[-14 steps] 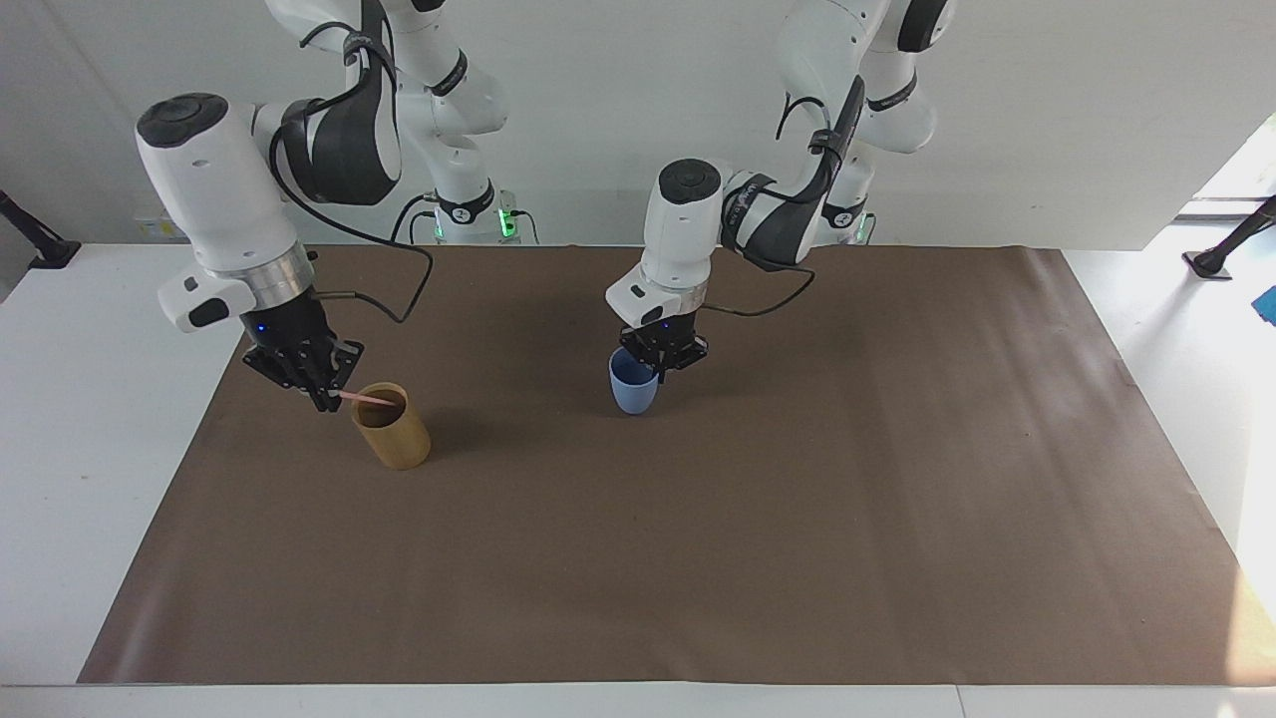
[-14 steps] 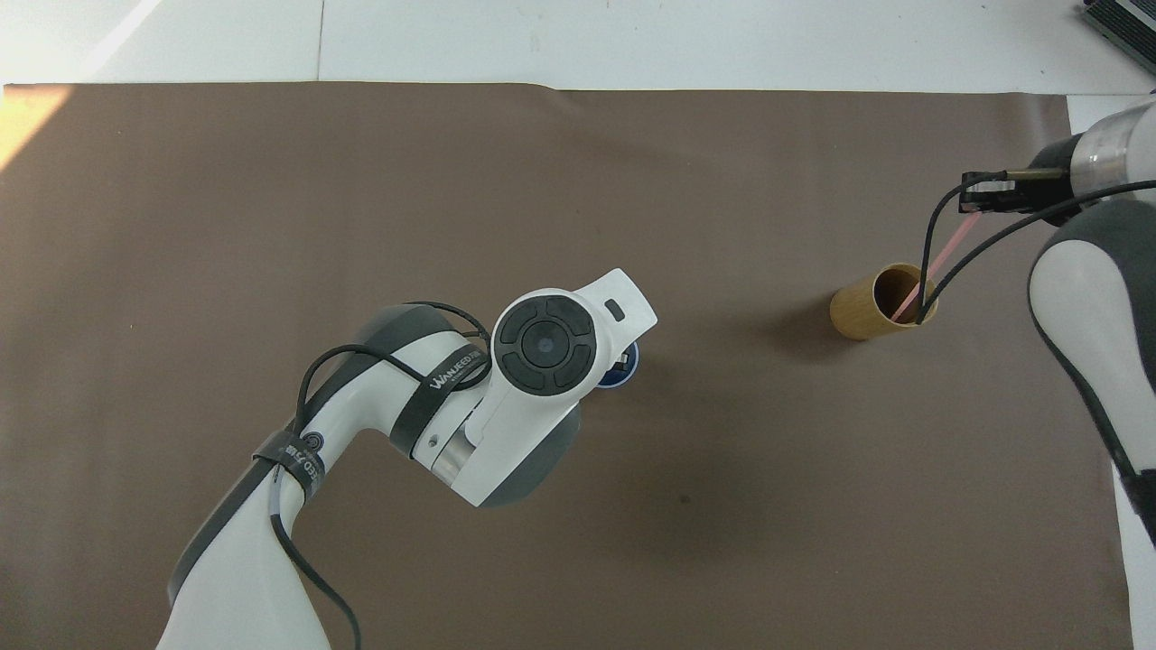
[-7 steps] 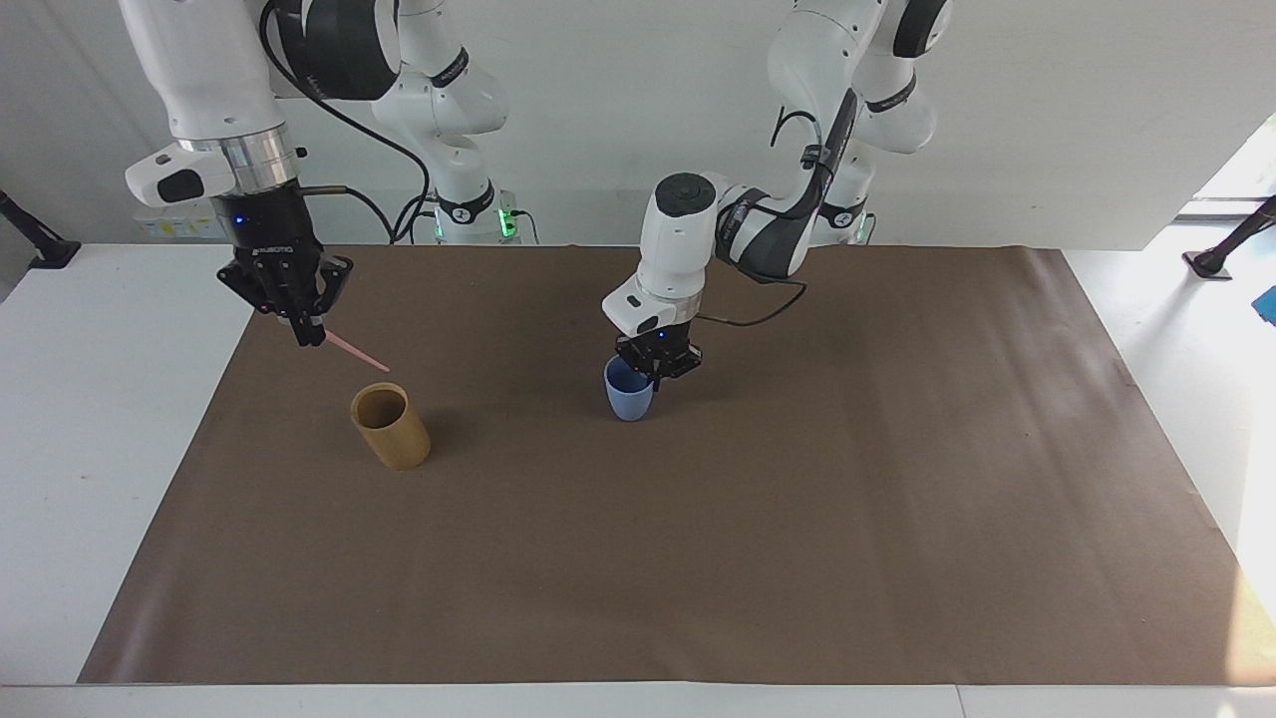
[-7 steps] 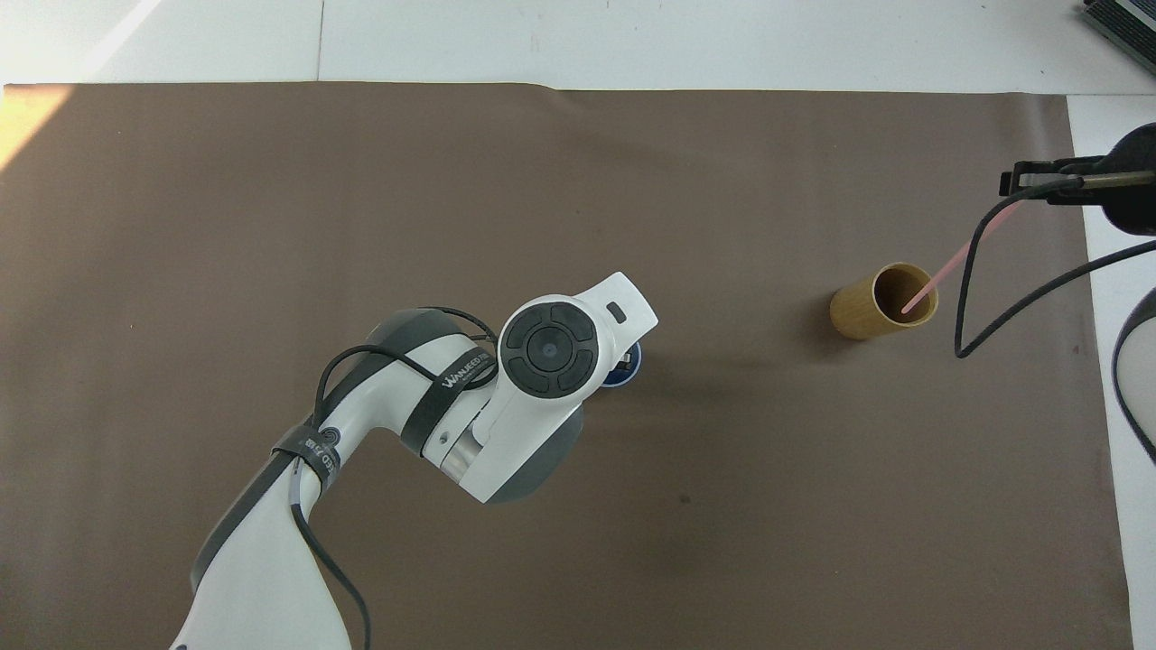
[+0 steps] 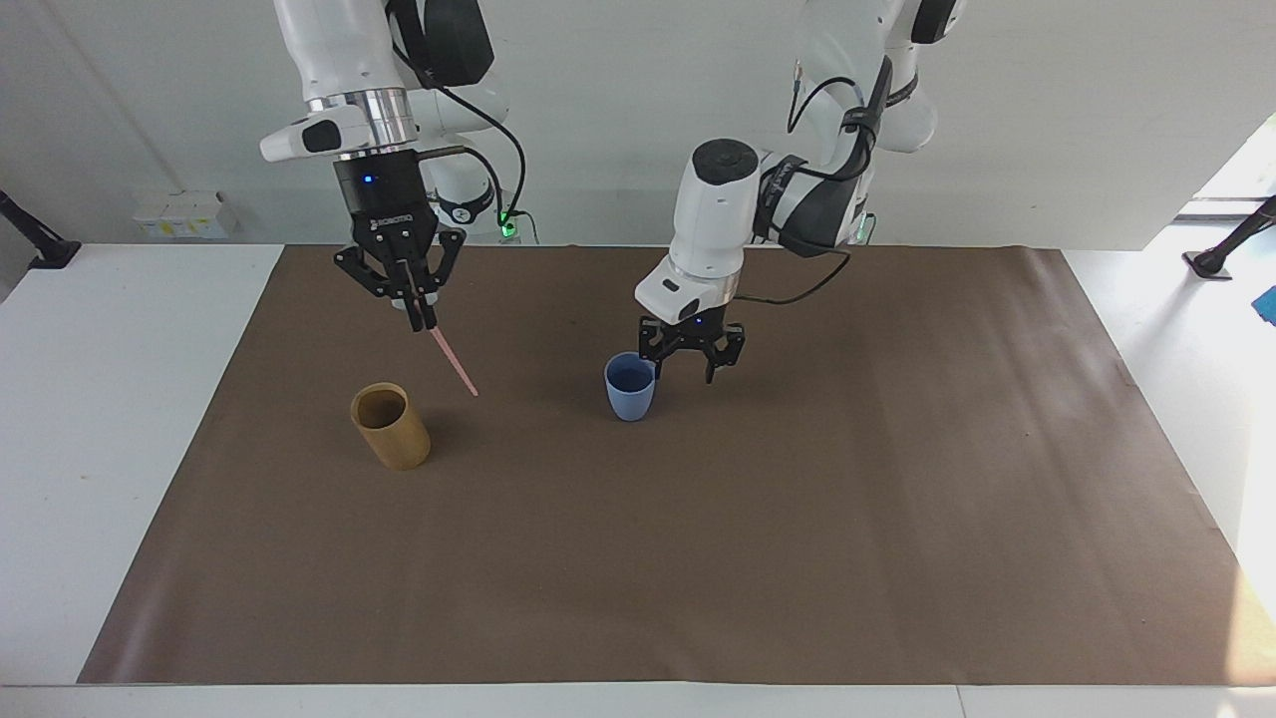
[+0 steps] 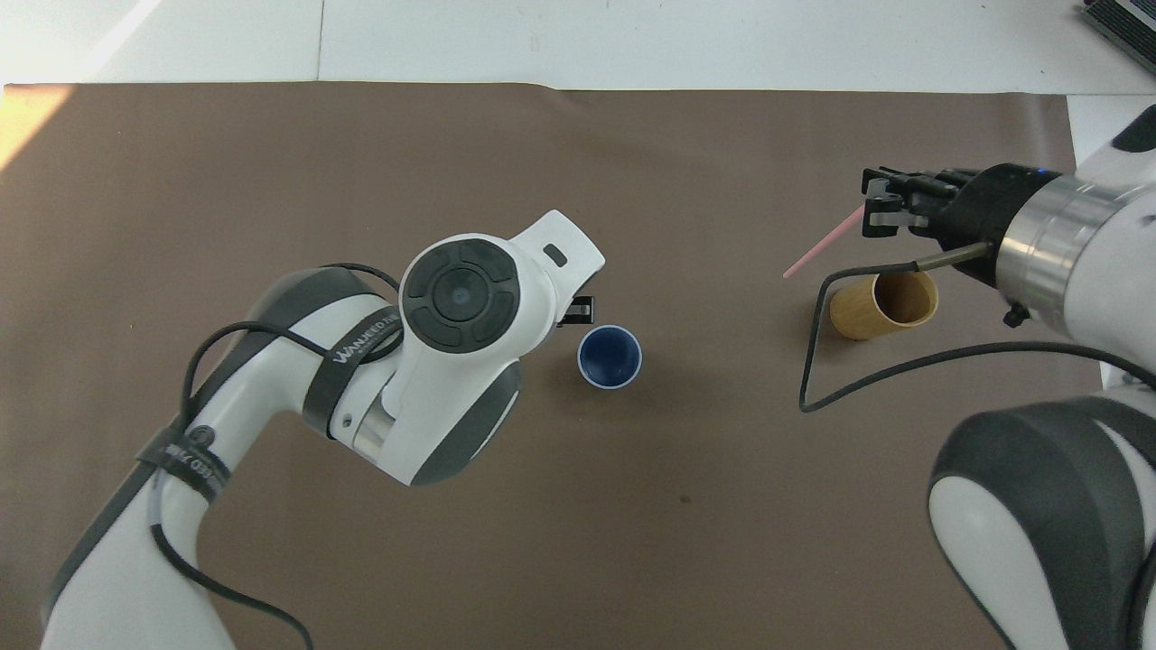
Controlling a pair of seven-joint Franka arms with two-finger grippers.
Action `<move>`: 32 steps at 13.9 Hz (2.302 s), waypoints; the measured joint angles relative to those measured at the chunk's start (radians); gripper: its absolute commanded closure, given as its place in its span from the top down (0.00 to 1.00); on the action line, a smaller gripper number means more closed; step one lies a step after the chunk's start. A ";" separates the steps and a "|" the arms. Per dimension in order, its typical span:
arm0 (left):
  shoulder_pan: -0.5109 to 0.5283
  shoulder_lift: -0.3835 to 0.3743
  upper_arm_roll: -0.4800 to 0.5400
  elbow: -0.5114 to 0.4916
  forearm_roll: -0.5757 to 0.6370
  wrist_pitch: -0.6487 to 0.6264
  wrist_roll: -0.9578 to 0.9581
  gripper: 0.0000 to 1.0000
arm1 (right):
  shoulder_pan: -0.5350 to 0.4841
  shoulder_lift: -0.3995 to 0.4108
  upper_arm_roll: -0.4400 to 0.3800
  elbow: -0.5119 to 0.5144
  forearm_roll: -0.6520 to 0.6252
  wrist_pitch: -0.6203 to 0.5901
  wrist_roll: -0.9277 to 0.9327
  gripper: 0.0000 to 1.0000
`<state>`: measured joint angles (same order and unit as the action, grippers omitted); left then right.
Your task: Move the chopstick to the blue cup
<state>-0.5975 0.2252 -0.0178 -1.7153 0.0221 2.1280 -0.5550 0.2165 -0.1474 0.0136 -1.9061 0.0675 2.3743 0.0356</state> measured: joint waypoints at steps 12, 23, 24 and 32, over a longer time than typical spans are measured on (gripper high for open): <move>0.446 -0.238 0.007 -0.002 -0.011 -0.380 0.564 1.00 | 0.277 -0.064 0.005 -0.216 -0.026 0.259 0.068 0.00; 0.519 -0.329 0.022 0.120 -0.048 -0.706 0.722 1.00 | 0.329 0.072 0.005 -0.350 -0.111 0.496 0.068 0.30; 0.522 -0.330 0.022 0.116 -0.048 -0.706 0.728 1.00 | 0.329 0.074 0.004 -0.350 -0.111 0.496 0.068 0.41; 0.526 -0.342 0.021 0.119 -0.048 -0.717 0.721 1.00 | 0.320 0.100 -0.004 -0.243 -0.111 0.402 0.159 1.00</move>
<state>-0.0712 -0.1163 0.0036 -1.5964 -0.0262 1.4109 0.1664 0.5360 -0.0475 0.0096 -2.1495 -0.0440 2.7759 0.1944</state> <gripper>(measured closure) 0.000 0.088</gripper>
